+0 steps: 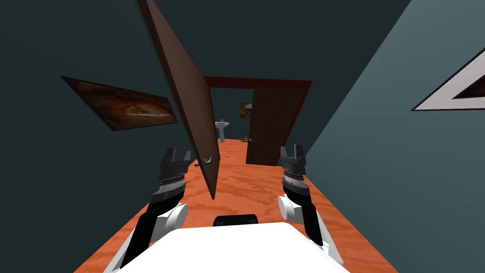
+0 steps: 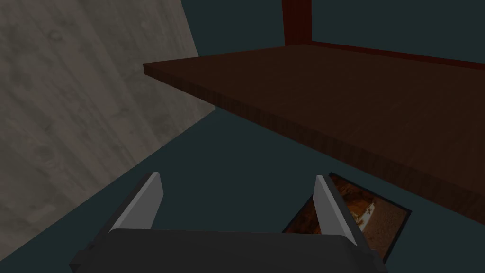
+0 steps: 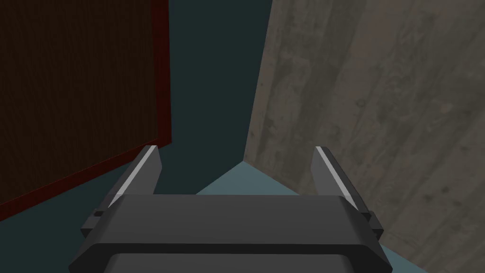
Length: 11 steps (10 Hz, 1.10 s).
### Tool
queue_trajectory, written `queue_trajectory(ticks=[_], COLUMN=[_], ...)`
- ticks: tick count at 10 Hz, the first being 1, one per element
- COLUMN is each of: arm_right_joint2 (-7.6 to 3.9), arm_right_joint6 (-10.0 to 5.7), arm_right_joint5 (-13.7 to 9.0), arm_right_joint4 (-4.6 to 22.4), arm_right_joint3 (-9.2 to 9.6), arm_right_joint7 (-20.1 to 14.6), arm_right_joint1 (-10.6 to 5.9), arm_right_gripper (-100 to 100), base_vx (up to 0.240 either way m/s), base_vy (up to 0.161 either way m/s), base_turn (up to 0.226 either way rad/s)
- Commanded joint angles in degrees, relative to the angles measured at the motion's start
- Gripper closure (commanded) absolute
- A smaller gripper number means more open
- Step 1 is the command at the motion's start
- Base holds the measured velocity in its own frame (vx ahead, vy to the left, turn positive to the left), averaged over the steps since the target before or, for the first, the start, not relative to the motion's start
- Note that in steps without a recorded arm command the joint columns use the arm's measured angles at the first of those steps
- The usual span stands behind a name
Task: Pull the door open
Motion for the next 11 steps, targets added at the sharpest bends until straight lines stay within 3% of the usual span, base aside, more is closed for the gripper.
queue_trajectory(ticks=[1,11], arm_right_joint2=[-0.33,-1.95], arm_right_joint6=[-0.25,-1.85], arm_right_joint5=[0.2,1.4], arm_right_joint4=[1.7,12.8], arm_right_joint3=[-0.20,-1.54], arm_right_joint7=[-0.2,-1.3], arm_right_joint1=[-0.63,-4.73], arm_right_gripper=[-100,-100], base_vx=[0.006,0.110], base_vy=[-0.020,0.001], base_turn=[-0.021,-0.001])
